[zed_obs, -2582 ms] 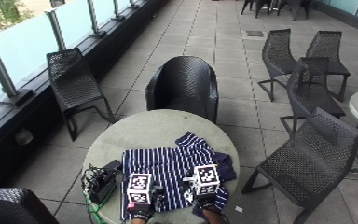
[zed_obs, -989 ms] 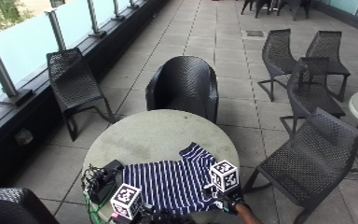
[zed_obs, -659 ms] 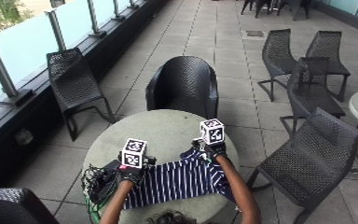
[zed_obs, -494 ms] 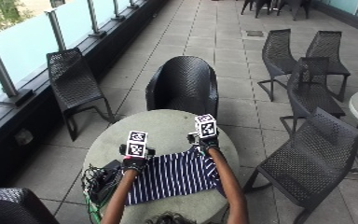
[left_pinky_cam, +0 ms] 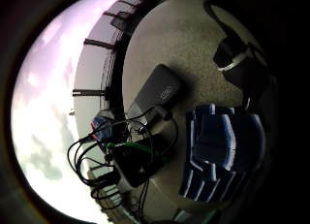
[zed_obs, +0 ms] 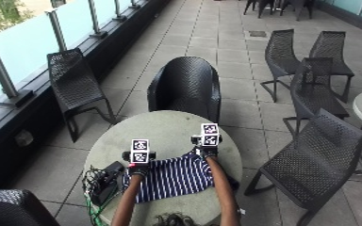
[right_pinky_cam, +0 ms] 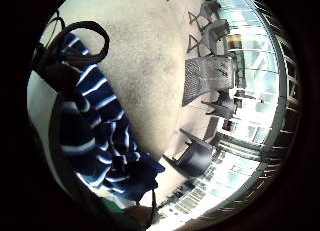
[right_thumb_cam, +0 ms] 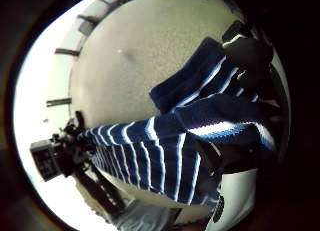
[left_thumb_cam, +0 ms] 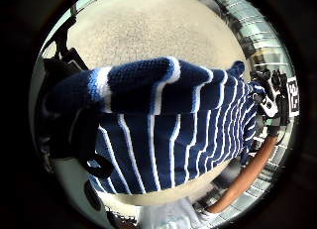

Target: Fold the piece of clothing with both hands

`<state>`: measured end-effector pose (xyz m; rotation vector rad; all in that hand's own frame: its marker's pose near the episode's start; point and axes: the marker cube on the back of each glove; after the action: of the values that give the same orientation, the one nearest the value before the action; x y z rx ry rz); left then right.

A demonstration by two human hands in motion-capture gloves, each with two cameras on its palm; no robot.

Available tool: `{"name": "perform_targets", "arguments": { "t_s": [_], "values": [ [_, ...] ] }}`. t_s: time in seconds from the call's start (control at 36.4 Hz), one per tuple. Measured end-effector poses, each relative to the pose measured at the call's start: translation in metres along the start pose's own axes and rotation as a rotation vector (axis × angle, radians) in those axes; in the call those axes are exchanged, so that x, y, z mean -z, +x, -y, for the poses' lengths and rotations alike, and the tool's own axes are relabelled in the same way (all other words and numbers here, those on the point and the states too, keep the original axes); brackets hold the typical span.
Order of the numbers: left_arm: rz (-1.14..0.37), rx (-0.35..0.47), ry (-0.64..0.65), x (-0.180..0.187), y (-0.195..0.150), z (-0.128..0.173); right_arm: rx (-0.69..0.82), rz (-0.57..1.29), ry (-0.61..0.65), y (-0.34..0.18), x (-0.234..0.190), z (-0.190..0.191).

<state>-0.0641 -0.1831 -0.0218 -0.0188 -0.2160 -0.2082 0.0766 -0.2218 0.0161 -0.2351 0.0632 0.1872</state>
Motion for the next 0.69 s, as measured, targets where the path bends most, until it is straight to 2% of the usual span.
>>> {"name": "perform_targets", "arguments": {
  "t_s": [0.11, 0.16, 0.27, 0.41, 0.47, 0.52, 0.69],
  "values": [
    [0.004, 0.017, 0.109, 0.006, -0.003, -0.019, -0.164, 0.199, 0.081, 0.033, 0.002, -0.036],
    [0.006, -0.01, 0.133, 0.009, -0.001, -0.033, -0.227, 0.281, 0.1, 0.049, -0.001, -0.05],
    [0.025, -0.065, 0.116, -0.001, 0.006, -0.06, -0.284, 0.391, 0.029, 0.074, -0.018, -0.08],
    [0.018, -0.122, 0.068, -0.042, 0.015, -0.065, -0.308, 0.387, -0.246, 0.086, -0.042, -0.125],
    [-0.007, -0.145, 0.05, -0.045, 0.017, -0.07, -0.315, 0.371, -0.321, 0.085, -0.05, -0.136],
    [-0.038, -0.156, 0.038, -0.047, 0.017, -0.073, -0.318, 0.357, -0.327, 0.081, -0.059, -0.14],
    [-0.166, -0.171, 0.027, -0.068, 0.019, -0.069, -0.327, 0.294, -0.23, 0.065, -0.076, -0.135]
  ]
}}
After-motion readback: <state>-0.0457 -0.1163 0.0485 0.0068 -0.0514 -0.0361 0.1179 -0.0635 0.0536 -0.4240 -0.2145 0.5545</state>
